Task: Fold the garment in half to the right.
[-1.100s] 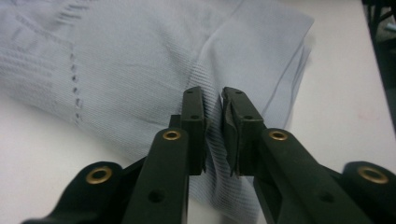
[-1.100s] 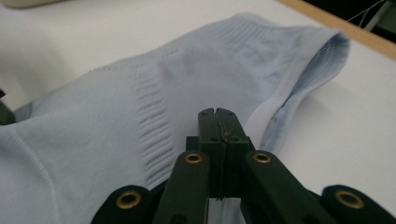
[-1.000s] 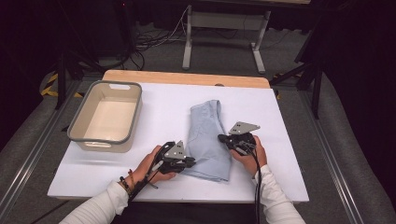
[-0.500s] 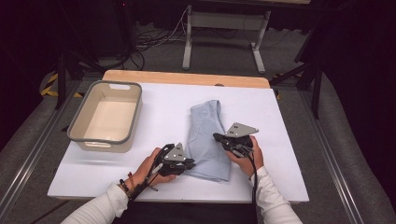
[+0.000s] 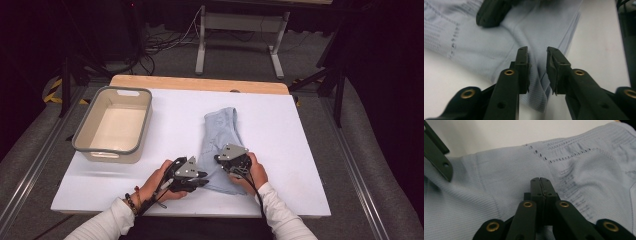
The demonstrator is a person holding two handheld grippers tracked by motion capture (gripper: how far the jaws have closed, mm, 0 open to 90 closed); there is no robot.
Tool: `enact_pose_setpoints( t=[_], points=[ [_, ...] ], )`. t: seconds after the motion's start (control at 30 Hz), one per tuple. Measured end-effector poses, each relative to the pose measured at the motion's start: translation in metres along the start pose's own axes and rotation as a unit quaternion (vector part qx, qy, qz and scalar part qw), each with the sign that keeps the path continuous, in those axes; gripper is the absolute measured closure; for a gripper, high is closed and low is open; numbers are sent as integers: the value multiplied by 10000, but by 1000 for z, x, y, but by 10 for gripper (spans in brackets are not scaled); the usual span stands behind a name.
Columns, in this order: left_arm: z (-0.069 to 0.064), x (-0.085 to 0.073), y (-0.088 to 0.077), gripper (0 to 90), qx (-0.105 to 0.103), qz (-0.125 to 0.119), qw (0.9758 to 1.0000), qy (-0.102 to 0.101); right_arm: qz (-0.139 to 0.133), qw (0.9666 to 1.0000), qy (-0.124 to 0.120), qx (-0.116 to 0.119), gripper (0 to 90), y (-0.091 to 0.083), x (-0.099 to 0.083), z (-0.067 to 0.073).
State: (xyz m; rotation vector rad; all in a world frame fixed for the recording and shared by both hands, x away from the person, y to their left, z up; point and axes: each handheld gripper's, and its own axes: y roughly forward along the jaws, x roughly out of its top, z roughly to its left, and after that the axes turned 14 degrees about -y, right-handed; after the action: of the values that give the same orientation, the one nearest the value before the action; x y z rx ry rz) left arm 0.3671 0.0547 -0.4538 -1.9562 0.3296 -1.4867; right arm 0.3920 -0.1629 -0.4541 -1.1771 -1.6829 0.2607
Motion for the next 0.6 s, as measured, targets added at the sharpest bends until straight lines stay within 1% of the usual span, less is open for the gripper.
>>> enact_pose_setpoints(
  t=[0.03, 0.07, 0.1, 0.13, 0.2, 0.27, 0.33, 0.37, 0.43, 0.47, 0.5, 0.53, 0.57, 0.6],
  points=[
    [1, 2, -3, 707, -21, -98, 9999, -46, -5, 10000, -28, -13, 900, -1, 1, 0],
    [3, 6, -7, 694, 77, -232, 9997, -78, -77, 10000, -39, 8, 900, -3, 1, -1],
    [5, 9, -9, 684, 117, -288, 9995, -104, -220, 9997, 24, 48, 900, -6, 0, -4],
    [8, 13, -11, 691, 128, -387, 9991, -151, -297, 9995, 55, 21, 900, -9, -1, -6],
    [13, 21, -12, 707, 299, -470, 9984, -140, -480, 9984, 240, -179, 900, -17, -4, -13],
    [20, 31, -8, 732, 286, -632, 9974, -201, -601, 9968, 455, -262, 900, -20, -7, -18],
    [24, 38, -2, 750, 448, -632, 9969, -168, -648, 9959, 543, -311, 900, -20, -8, -22],
    [27, 41, 3, 752, 541, -591, 9967, -143, -698, 9951, 617, -328, 900, -21, -8, -23],
    [32, 44, 11, 744, 644, -630, 9957, -233, -846, 9924, 809, -380, 900, -22, -7, -26],
    [34, 45, 15, 736, 785, -628, 9946, -264, -862, 9919, 838, -408, 900, -23, -6, -27],
    [39, 45, 19, 735, 869, -678, 9933, -340, -822, 9922, 810, -473, 900, -23, -5, -27],
    [42, 45, 21, 727, 920, -715, 9923, -412, -697, 9935, 717, -545, 900, -21, -4, -27],
    [46, 45, 24, 721, 985, -709, 9917, -433, -646, 9938, 710, -556, 900, -19, -4, -27],
    [49, 45, 28, 728, 924, -649, 9923, -504, -624, 9937, 770, -527, 900, -17, -6, -28]
  ],
)
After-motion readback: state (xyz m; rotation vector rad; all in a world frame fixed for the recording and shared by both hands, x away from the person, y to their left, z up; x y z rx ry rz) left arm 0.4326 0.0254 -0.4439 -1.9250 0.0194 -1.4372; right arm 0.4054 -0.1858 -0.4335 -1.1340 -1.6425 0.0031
